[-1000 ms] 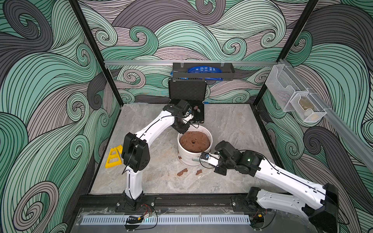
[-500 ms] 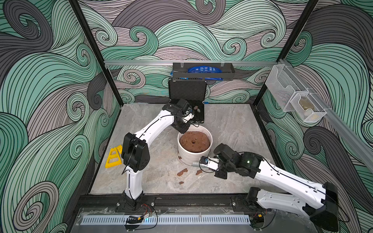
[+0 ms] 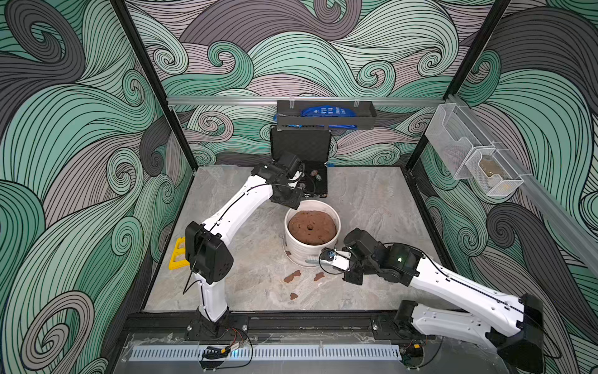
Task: Scrub the dried mud off the ceramic pot
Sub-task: Brush off the soil from the pot.
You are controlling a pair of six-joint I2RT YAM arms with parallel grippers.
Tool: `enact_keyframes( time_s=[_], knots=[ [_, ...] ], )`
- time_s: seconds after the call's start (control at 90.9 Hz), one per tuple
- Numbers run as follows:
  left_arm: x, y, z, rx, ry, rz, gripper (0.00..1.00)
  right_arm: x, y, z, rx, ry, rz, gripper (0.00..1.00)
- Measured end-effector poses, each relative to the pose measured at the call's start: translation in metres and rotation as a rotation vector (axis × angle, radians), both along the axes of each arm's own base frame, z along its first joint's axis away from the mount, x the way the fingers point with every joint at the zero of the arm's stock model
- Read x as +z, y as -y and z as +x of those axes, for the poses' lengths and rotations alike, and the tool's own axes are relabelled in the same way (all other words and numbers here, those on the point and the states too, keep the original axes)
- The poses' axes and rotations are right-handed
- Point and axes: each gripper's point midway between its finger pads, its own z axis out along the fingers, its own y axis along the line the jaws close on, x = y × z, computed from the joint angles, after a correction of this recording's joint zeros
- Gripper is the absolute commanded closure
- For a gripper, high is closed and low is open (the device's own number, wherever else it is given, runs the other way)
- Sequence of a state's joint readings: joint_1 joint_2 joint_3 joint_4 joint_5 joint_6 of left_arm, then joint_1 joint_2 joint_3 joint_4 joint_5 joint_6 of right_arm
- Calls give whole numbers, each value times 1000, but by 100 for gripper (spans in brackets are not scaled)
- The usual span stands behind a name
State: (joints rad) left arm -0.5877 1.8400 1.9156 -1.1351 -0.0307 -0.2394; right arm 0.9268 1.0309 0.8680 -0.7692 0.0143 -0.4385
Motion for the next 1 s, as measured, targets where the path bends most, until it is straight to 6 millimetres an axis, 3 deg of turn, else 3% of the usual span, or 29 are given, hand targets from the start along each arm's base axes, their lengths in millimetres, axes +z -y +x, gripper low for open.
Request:
enact_keyframes(
  time_s=[0.132,0.319,0.517,0.748,1.002],
  knots=[
    [14,-4,-26,182,14,-15,40,7,-2,0,3,8,28,100],
    [-4,-13,-68,376,-49,-2,42,21,-7,-6,35,6,85,100],
    [-25,-17,-80,505,-94,12,47,28,-8,-8,44,10,108,100],
    [-50,-5,-85,540,-142,47,59,31,-7,-7,41,21,115,100],
    [-55,-1,-91,562,-155,58,73,31,-7,-7,39,24,114,100]
  ],
)
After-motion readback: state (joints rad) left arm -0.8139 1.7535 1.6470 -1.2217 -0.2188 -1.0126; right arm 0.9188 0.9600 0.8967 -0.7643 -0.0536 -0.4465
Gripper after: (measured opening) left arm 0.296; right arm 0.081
